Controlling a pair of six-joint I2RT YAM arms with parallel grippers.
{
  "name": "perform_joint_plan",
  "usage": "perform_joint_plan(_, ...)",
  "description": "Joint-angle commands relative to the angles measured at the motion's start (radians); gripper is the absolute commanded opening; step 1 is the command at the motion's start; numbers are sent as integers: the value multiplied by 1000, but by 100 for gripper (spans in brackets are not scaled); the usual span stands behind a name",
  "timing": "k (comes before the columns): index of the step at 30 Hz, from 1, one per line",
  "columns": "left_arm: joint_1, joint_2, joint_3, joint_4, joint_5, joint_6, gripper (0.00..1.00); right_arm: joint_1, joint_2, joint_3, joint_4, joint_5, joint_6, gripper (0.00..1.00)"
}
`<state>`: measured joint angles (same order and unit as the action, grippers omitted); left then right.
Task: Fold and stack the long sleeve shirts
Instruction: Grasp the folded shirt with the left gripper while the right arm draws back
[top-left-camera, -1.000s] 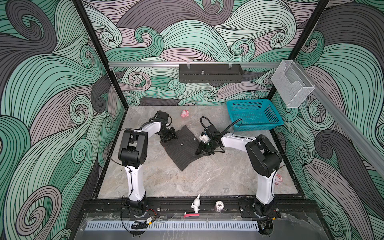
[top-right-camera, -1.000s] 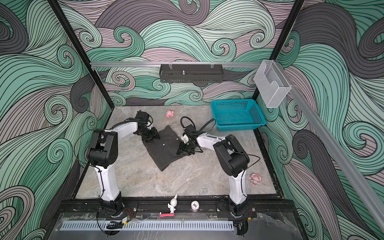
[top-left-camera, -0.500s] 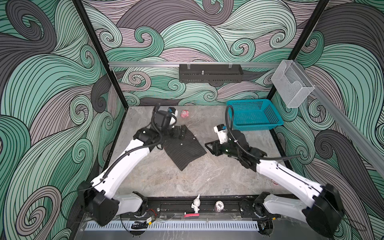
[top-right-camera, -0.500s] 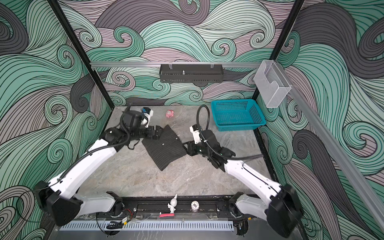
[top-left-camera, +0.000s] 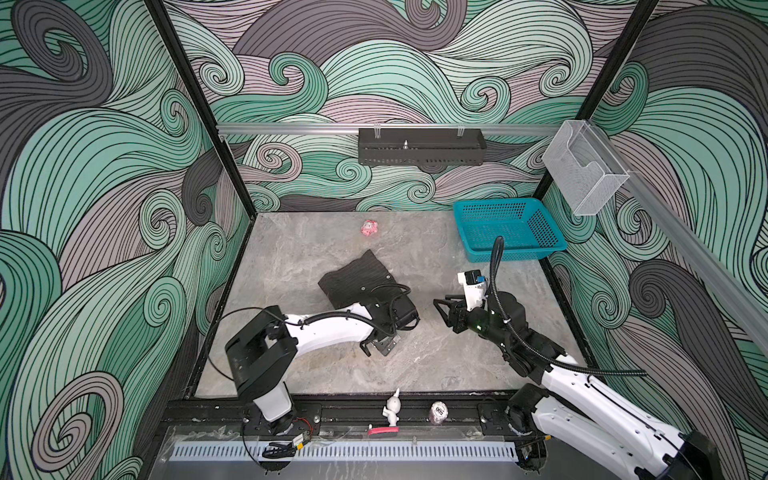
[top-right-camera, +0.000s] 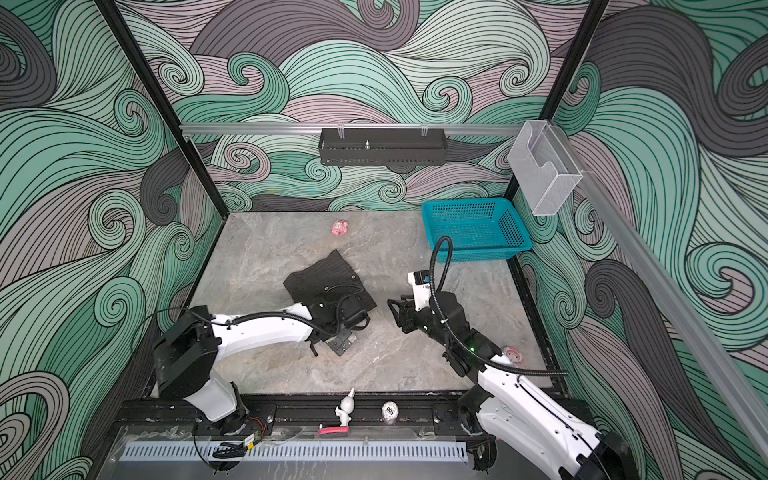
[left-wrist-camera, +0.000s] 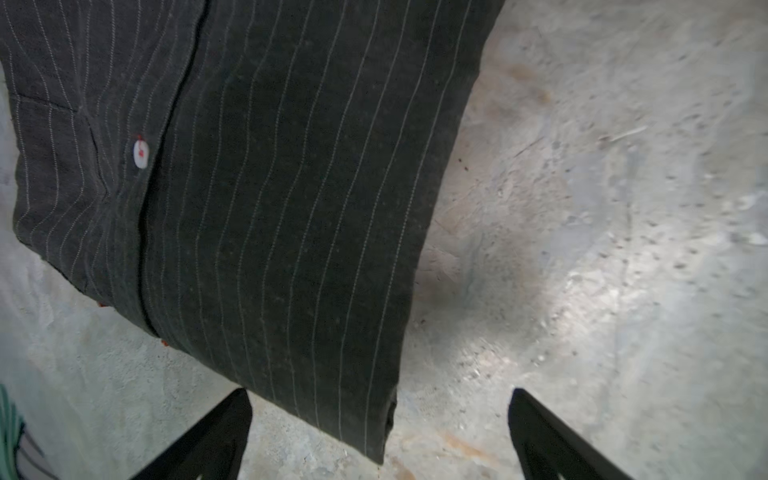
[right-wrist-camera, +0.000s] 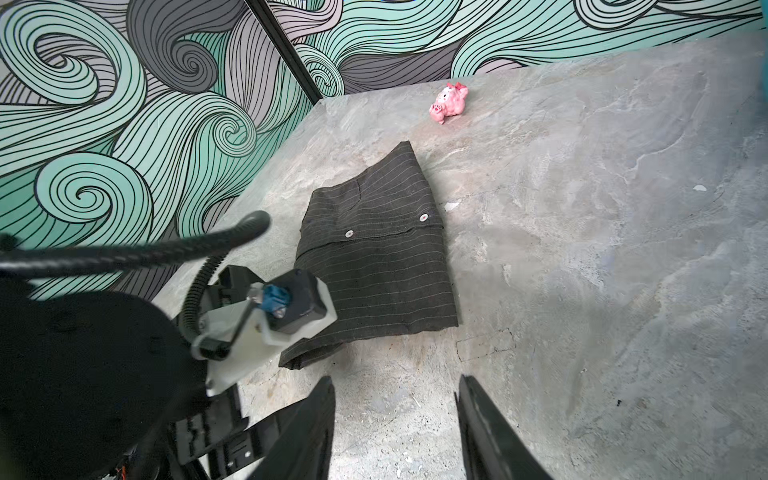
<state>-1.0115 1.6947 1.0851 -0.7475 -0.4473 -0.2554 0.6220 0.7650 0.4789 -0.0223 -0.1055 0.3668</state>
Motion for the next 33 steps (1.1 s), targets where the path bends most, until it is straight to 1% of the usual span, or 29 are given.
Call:
perform_joint_plan(1,-9,60,58,-62,-130,-17,99,-5,-48,-32,-39,33,-10,49)
perform_joint_plan(4,-3,110,72,-43,-172,15,99,-5,-86,-41,-54,38,-19,49)
perform_joint_plan(7,18,159,96,-30,-164,54,99,-7,-101,-38,-75,47,-36,48)
perform_joint_plan(14,86,255,166,-83,-54,115,97,-13,-133,-39,-99,59,-55,48)
perform_joint_plan(18,120,315,210,-138,-20,137,94,-16,-148,-48,-98,70,-58,48)
perform_joint_plan(22,136,377,226,-172,-17,150,90,-24,-163,-55,-99,76,-63,48)
perform_joint_plan(26,152,434,252,-198,5,166,80,-29,-171,-57,-94,74,-63,47)
perform_joint_plan(28,163,446,261,-200,31,176,71,-30,-173,-54,-95,72,-65,47)
perform_joint_plan(31,191,465,276,-209,77,187,53,-31,-174,-52,-94,70,-68,47)
perform_joint_plan(33,206,478,286,-212,104,195,45,-32,-173,-51,-92,65,-68,47)
